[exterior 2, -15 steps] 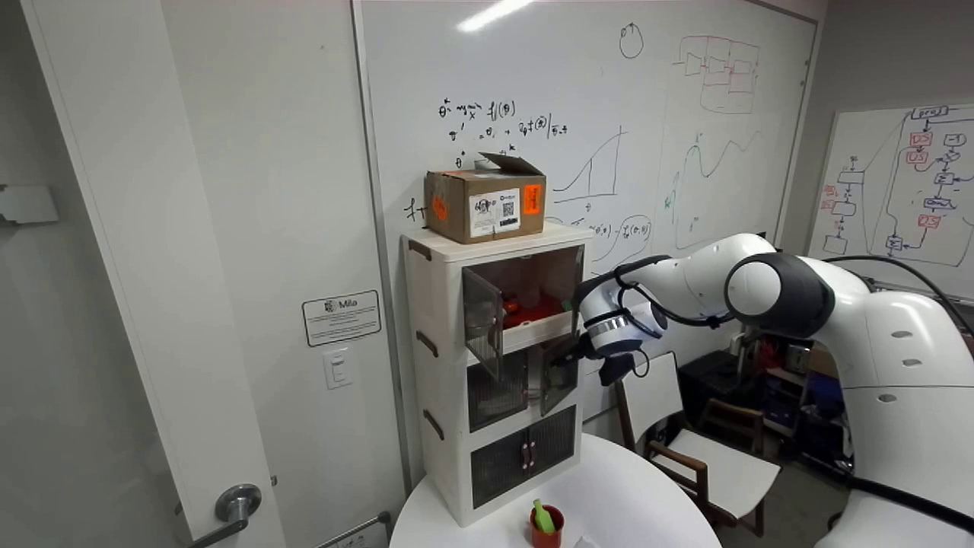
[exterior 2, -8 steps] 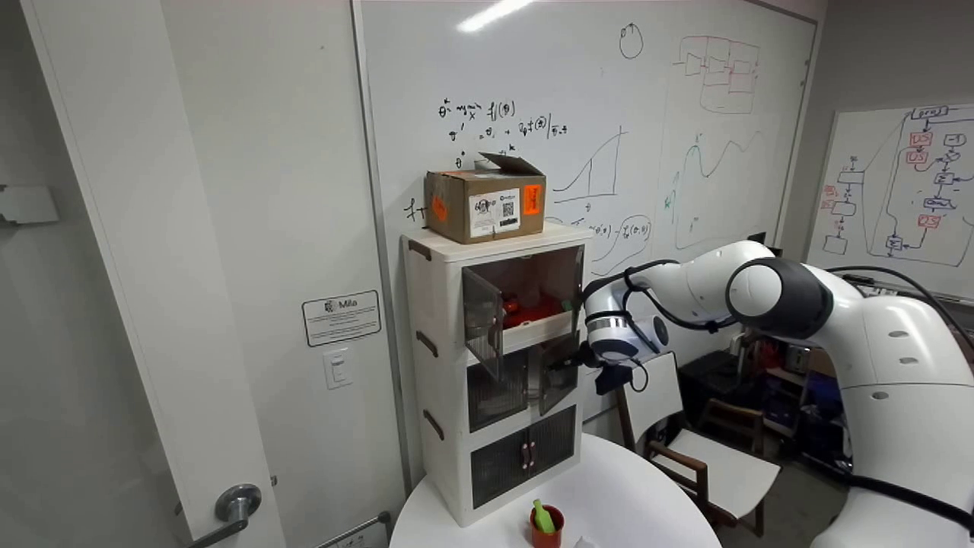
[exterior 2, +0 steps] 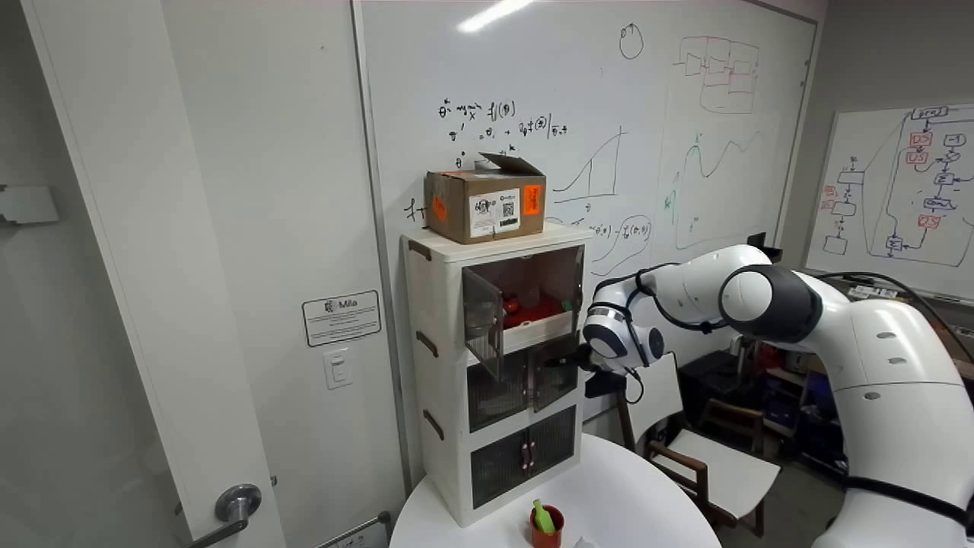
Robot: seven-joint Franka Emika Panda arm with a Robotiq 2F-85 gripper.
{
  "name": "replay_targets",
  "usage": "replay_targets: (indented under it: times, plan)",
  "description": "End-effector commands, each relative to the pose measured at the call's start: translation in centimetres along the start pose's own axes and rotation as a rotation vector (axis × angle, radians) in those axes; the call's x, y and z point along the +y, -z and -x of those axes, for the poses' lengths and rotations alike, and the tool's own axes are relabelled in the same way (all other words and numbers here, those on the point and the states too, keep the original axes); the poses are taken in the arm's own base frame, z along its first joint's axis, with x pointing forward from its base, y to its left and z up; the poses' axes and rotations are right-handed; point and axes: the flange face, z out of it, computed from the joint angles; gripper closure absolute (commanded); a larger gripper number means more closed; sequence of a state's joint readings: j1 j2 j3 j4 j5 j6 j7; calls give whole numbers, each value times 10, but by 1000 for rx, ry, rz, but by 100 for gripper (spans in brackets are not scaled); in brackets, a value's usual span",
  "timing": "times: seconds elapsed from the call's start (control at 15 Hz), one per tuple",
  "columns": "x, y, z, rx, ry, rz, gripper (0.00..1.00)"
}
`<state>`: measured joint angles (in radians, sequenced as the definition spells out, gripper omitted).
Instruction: Close the door to the middle compartment
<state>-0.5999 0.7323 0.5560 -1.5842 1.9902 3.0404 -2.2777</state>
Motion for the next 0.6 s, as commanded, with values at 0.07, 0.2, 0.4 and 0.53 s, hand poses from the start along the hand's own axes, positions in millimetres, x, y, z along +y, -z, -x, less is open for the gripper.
replay_targets:
  times: [0.07, 0.2, 0.4, 0.53]
  plan:
    - [3, -11, 5, 48, -14, 39, 0]
    - [1, -15, 15, 51, -17, 44, 0]
    - [-5, -15, 30, 19, 40, 25, 0]
    - [-9, -21, 35, 19, 100, 1, 0]
